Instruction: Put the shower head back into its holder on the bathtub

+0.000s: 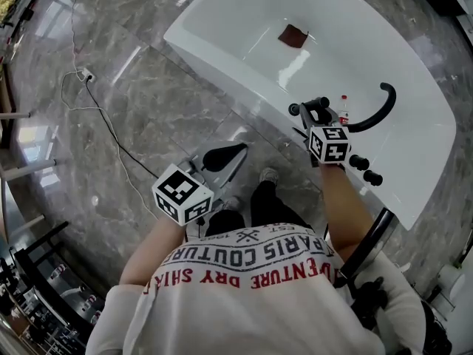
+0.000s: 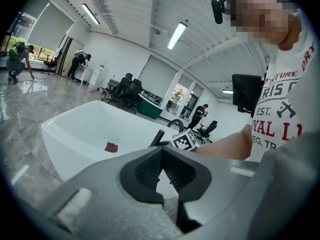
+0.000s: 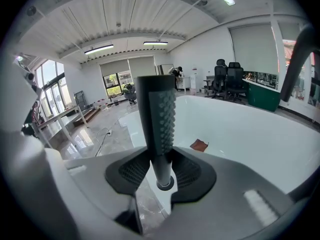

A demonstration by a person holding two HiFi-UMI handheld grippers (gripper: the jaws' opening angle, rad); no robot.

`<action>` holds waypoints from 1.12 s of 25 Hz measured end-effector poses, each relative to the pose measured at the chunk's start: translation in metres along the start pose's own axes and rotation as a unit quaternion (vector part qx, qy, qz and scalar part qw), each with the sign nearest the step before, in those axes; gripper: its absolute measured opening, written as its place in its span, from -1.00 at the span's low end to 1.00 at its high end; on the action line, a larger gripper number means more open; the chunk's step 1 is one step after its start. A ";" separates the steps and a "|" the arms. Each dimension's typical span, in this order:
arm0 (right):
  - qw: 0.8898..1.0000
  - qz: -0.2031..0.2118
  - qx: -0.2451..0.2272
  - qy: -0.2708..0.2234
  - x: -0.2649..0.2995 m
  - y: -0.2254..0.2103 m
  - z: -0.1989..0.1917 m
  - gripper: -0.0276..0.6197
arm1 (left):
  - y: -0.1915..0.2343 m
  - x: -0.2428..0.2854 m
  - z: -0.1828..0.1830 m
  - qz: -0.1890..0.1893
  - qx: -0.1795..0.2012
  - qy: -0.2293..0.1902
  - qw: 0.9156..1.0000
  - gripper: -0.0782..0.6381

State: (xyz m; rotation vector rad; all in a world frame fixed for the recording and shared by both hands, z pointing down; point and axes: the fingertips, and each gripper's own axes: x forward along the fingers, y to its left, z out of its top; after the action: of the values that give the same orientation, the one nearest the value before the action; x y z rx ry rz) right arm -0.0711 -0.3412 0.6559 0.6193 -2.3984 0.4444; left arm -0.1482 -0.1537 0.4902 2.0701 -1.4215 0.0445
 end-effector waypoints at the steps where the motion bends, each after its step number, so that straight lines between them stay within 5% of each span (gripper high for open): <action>1: 1.000 0.001 -0.002 0.002 0.002 0.000 0.000 -0.49 | 0.001 -0.001 -0.001 0.001 -0.001 0.000 1.000 -0.78; 28: 0.999 0.013 -0.027 0.044 0.025 0.006 -0.022 -0.49 | 0.008 -0.004 -0.018 0.004 -0.023 0.006 1.000 -0.78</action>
State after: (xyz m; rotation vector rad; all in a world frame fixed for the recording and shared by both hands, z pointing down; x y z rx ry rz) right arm -0.0819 -0.3345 0.6875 0.5336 -2.3290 0.4078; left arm -0.1510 -0.1435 0.5075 2.0241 -1.4094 0.0273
